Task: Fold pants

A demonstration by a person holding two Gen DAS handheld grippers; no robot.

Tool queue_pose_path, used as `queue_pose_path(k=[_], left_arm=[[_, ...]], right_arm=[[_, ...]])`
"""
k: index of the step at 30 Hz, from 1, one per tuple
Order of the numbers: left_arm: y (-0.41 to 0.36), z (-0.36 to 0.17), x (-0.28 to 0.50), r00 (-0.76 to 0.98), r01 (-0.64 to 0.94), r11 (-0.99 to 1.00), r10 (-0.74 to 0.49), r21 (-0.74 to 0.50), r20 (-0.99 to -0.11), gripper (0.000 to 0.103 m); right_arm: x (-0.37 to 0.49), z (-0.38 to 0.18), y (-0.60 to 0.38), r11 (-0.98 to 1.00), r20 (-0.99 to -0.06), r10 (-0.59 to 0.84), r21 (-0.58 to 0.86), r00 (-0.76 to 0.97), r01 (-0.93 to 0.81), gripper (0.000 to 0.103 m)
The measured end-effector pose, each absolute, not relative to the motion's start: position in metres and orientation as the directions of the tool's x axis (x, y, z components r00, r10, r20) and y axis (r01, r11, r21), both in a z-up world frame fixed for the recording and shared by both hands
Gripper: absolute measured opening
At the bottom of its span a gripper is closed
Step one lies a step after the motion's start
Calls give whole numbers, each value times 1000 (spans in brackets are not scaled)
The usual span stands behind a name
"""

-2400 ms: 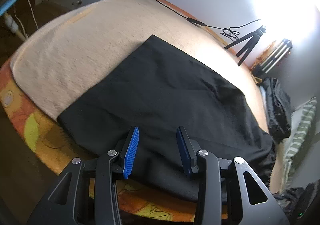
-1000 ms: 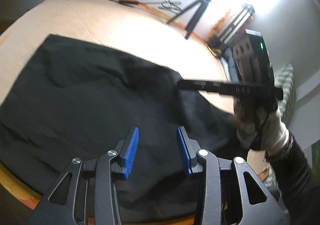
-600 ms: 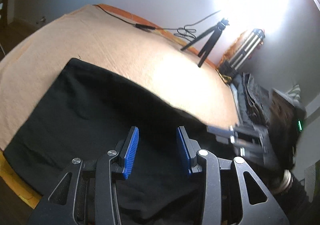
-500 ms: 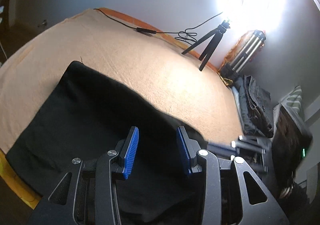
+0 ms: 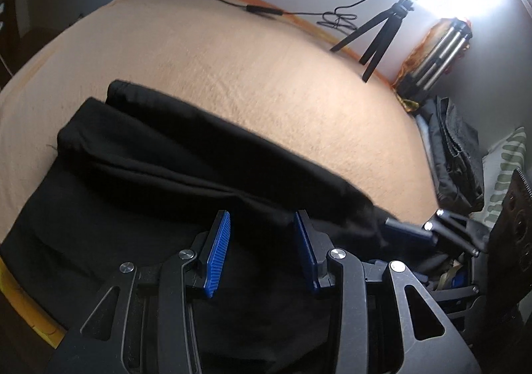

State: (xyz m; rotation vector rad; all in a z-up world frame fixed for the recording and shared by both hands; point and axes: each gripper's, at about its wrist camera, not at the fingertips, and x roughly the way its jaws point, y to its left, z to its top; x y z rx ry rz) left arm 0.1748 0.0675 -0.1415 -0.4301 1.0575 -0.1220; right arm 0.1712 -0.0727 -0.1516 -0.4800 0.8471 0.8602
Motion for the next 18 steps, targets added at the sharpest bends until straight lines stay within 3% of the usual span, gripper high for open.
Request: queue_pose_path(k=[5,7,9,11,14,18], left_arm=[[72,-140,175,500,-115,906,-301,-406,-812,38],[78,-131,172,529,-125,906,-284,-404,-800,38],[85,-115,168,583,-132,912,-246,-389,-774,38],[93,-99,163,635,-137,917,-209,-375,-744,38],[104,-88,158,669,-137,913,-200,-383,-716,38],[107,-106,165,614,-137,915,-221,-379,-757,38]], right_arm=[[182,-154,-63,583,-814,461,-24,355,-812,36],[188,-153,-58,582,-813,477,7,334,-813,27],[194,-152,-56,590,-813,482,25,327,-807,11],[208,-150,-58,623,-811,479,44,336,-781,3],[245,-147,-70,715,-806,465,97,367,-692,2],[270,-152,-73,751,-821,445,125,358,-648,2]])
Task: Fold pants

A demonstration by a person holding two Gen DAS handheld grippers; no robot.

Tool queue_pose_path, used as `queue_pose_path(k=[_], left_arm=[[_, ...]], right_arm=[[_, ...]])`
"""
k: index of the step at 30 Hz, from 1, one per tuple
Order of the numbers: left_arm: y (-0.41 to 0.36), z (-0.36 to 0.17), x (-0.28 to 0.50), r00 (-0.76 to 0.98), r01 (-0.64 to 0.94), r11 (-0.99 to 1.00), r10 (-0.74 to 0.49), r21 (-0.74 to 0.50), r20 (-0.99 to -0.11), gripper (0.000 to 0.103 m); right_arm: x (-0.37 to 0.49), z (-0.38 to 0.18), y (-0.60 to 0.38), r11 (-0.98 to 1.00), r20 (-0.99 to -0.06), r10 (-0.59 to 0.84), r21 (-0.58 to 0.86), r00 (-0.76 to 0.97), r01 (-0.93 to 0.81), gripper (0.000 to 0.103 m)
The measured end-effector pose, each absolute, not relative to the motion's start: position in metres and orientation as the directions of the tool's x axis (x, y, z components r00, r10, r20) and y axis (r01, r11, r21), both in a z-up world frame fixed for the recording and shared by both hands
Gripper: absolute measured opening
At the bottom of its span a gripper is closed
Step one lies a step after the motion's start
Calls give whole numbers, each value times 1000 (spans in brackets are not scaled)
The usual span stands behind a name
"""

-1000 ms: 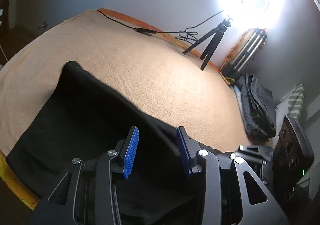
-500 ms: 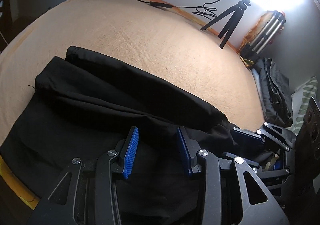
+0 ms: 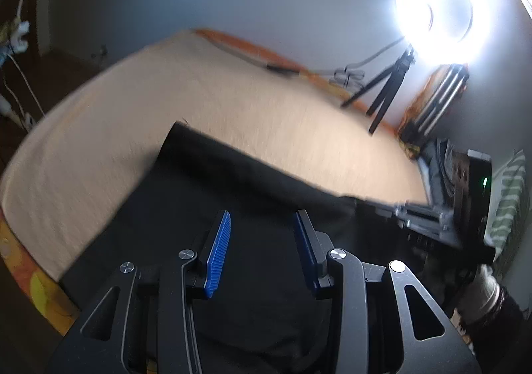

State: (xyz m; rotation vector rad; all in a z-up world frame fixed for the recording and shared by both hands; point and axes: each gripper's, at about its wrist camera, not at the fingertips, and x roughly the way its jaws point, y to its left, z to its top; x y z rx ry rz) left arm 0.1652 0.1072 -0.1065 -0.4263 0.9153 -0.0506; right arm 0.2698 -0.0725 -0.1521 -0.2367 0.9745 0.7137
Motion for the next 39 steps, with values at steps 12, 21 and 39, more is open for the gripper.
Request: queue_pose_path(k=[12,21,39], left_arm=[[111,-123,182,562,-168,928,-188,-334,-805,38],[91,-113,166,578,-100,934,-226,-343,-784,38],[-85,-95,78,419,426,824,-545,-373,-727,38]], right_arm=[[271,-148,-72,742,-821,454,133,347,-657,29],[223,-105,-119,756,-775,485,139,405,-639,37],[164,-109,-299,926,-760,370,251,535,-283,43]])
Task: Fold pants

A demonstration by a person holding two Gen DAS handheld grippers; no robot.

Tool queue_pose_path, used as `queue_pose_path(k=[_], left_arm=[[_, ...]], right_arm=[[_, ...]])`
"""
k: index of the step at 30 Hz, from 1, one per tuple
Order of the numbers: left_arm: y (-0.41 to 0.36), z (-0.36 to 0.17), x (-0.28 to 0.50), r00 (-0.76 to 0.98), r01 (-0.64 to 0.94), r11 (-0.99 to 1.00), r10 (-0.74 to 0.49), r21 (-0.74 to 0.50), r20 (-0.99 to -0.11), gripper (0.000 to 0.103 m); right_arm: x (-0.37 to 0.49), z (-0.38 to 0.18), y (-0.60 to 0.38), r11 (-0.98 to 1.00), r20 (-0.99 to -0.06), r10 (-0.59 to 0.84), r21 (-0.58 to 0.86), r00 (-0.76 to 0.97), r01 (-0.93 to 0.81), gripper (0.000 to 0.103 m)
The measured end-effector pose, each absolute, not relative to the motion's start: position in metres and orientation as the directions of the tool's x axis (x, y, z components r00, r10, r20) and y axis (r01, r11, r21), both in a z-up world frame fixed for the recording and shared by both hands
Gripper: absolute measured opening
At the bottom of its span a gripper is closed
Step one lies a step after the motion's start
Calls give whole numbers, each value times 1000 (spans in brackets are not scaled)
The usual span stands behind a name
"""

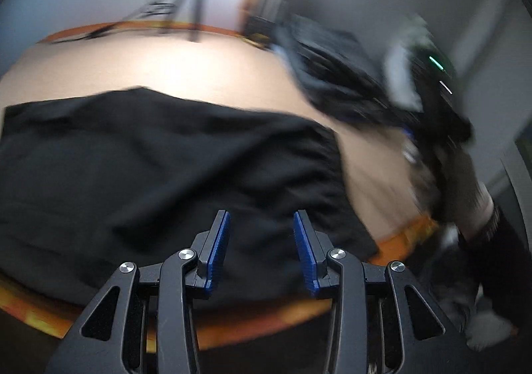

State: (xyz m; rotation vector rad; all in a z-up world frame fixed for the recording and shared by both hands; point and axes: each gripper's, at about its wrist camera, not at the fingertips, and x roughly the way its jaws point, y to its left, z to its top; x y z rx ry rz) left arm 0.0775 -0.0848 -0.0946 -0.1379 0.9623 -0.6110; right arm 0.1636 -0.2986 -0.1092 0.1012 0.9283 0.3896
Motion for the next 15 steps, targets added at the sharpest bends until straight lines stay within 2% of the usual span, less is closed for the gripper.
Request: queue_pose_path(k=[7,15], left_arm=[[-141,-96,30,361,617,738,-574,-273,-735,38],[-170,-108,20,359,679,712,-535,-179,-765,38]], right_arm=[[172,-131,-314,910,-764,412,318,497,-265,48],[175,-155,-310,897,-783,435,337,445,-284,52]])
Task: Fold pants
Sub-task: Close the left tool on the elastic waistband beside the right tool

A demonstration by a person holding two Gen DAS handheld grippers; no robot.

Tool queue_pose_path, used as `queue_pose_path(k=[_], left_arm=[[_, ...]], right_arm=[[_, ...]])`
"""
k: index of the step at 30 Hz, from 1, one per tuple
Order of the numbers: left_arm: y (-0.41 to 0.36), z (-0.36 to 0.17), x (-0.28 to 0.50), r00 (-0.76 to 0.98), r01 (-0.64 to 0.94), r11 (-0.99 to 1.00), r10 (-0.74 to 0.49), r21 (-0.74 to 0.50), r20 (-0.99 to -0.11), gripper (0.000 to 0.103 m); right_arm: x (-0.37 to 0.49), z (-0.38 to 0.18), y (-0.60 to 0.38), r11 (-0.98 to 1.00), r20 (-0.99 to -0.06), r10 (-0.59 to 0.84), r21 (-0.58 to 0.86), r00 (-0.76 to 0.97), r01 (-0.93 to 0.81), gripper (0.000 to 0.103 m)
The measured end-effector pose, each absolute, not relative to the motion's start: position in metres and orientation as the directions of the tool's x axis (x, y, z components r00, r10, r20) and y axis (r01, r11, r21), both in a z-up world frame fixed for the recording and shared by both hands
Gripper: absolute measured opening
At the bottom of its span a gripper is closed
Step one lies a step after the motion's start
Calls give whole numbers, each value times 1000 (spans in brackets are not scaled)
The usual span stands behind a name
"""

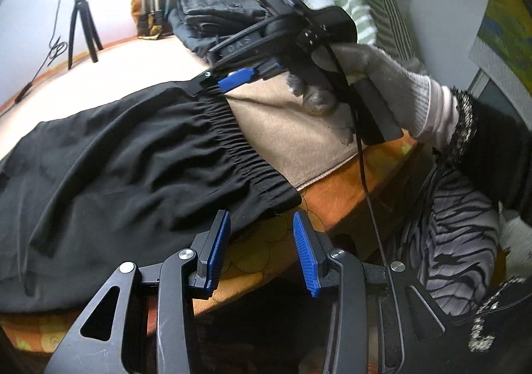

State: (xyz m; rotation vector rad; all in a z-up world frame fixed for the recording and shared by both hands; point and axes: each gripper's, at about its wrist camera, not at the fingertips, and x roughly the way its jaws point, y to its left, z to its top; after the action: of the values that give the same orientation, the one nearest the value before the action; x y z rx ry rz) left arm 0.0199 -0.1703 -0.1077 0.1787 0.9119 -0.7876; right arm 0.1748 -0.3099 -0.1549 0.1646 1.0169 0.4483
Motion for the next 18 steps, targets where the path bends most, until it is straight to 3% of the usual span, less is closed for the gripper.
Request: queue_pose_path(k=[4,9,18], left_arm=[[-181,-115,18,374,685,716,-506,-136,-777,38],[-194,-119,19,406,685,724,-475,-83,-781,38],[-214,-126,18,437,691,722,-413,5,-799,38]], right_arm=[[172,-154,-307,883,-775,461,352,432,-311,49],[176,-151,-311,874,-758,484,397,437,-280,29],[177,-138,-309,875,-745,483,396,461,-278,27]])
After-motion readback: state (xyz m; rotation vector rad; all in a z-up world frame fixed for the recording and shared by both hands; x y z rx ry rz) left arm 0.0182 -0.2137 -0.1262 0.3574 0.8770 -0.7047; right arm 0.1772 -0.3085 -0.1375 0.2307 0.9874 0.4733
